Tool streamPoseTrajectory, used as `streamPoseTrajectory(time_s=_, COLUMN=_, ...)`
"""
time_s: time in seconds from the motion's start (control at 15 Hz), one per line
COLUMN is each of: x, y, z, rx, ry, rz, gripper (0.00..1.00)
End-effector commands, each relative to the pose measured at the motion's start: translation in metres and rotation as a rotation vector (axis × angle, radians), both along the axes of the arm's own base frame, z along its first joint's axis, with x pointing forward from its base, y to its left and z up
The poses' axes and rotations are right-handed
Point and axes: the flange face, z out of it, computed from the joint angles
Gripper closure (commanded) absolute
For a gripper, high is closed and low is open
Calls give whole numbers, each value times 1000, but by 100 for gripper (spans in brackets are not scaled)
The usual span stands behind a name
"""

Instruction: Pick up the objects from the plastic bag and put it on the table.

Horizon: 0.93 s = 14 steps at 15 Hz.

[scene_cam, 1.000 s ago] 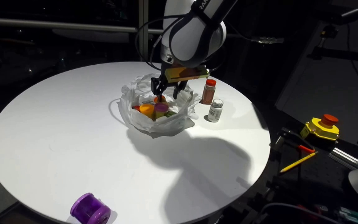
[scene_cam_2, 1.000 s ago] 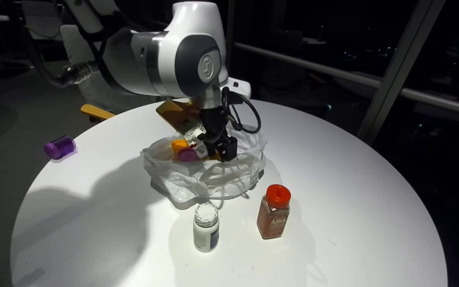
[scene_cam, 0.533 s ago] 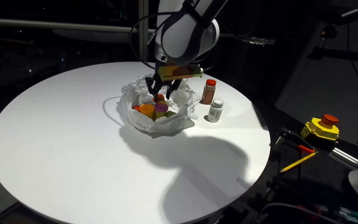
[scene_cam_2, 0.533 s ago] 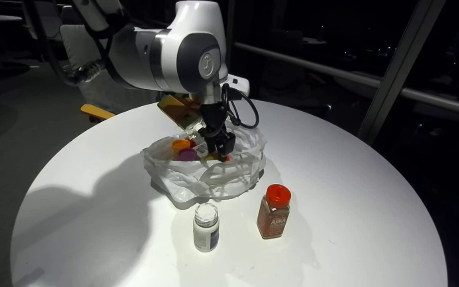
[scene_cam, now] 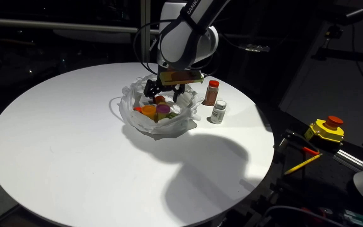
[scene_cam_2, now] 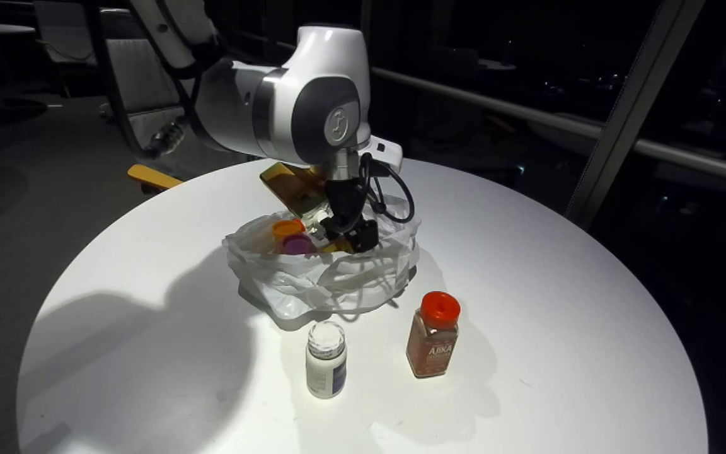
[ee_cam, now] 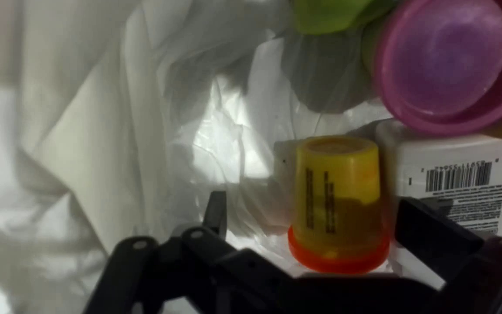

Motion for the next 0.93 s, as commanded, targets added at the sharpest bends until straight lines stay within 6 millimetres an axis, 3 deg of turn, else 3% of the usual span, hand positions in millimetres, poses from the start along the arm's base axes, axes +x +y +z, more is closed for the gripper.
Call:
streamPoseTrajectory(time_s=0.0, x=11, y=-7, z=3, rx=34, ry=-16, rz=-25, gripper=32)
streamPoseTrajectory(time_s=0.27, x=7, y=-15, z=14, rx=42, ry=-43, rz=-61, gripper=64)
streamPoseTrajectory(time_s=0.4, x=3, y=-22, z=22, rx=41, ry=-59, rz=-78, gripper=75)
streamPoseTrajectory(time_s=0.67, x=-10, y=-37, z=51, rx=36, ry=-132, rz=-112, gripper=77)
streamPoseTrajectory(time_s=0.87, x=-37, y=-26, z=92, rx=40, ry=-170, rz=-91, gripper=77)
